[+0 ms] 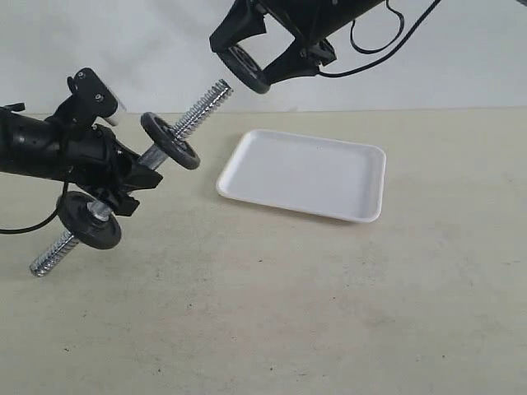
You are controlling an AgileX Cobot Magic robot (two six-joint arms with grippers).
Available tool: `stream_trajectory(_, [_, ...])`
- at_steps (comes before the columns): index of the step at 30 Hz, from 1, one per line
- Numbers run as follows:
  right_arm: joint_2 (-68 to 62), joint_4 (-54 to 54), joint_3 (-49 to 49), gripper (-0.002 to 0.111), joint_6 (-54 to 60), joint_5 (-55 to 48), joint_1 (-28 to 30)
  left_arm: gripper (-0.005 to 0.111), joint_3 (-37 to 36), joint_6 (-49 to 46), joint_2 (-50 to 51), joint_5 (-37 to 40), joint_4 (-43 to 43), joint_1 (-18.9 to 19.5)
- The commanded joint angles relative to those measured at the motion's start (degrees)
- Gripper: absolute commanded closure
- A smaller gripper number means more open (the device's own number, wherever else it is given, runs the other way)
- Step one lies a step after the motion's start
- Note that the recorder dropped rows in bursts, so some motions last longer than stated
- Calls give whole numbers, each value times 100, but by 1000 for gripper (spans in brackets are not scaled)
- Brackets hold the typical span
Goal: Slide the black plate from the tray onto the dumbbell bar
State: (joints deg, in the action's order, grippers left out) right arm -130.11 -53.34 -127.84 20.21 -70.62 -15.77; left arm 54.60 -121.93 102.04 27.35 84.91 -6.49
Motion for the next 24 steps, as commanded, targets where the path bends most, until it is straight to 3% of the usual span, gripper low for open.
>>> stream_trajectory(1, [163, -376, -77, 108, -21, 66, -18, 102, 218, -21, -331, 553, 572, -5])
stream_trajectory(24, [163, -262, -77, 108, -173, 66, -272, 102, 391, -21, -158, 793, 698, -5])
